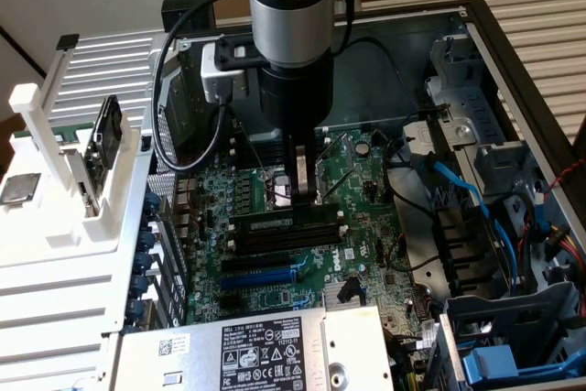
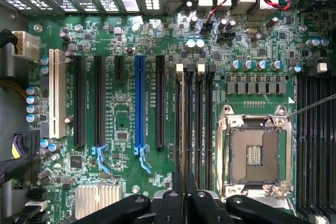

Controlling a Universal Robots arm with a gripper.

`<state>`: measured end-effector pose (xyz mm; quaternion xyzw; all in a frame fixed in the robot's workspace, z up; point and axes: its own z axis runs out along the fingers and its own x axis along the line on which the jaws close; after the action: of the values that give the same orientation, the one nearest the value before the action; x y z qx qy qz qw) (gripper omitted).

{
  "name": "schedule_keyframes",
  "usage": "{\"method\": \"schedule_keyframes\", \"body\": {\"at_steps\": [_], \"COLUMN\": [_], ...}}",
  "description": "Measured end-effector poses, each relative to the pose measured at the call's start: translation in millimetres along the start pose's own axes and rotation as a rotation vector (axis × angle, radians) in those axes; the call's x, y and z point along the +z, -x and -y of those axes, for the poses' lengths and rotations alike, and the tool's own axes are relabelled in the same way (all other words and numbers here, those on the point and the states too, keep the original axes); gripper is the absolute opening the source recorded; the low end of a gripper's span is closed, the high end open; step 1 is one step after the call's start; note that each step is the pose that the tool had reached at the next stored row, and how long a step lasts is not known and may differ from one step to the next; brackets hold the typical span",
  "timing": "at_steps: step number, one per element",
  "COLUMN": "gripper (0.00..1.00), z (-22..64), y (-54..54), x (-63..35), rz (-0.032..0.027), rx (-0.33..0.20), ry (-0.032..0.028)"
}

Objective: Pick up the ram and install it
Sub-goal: 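Pick up the ram and move it above insertion slot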

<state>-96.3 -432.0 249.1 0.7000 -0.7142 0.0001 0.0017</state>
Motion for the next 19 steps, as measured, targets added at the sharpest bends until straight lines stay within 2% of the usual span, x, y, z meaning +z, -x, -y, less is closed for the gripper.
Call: {"method": "schedule_keyframes", "body": {"at_steps": [14,19], "gripper": [0.12,0.12], "z": [0.1,0.0], "y": [-0.4,-0.4], "x": [3.4,4.8], "rz": [-0.0007,-0.0043], "rx": [-0.013,-0.013], "ry": [-0.0001,0.0001]}}
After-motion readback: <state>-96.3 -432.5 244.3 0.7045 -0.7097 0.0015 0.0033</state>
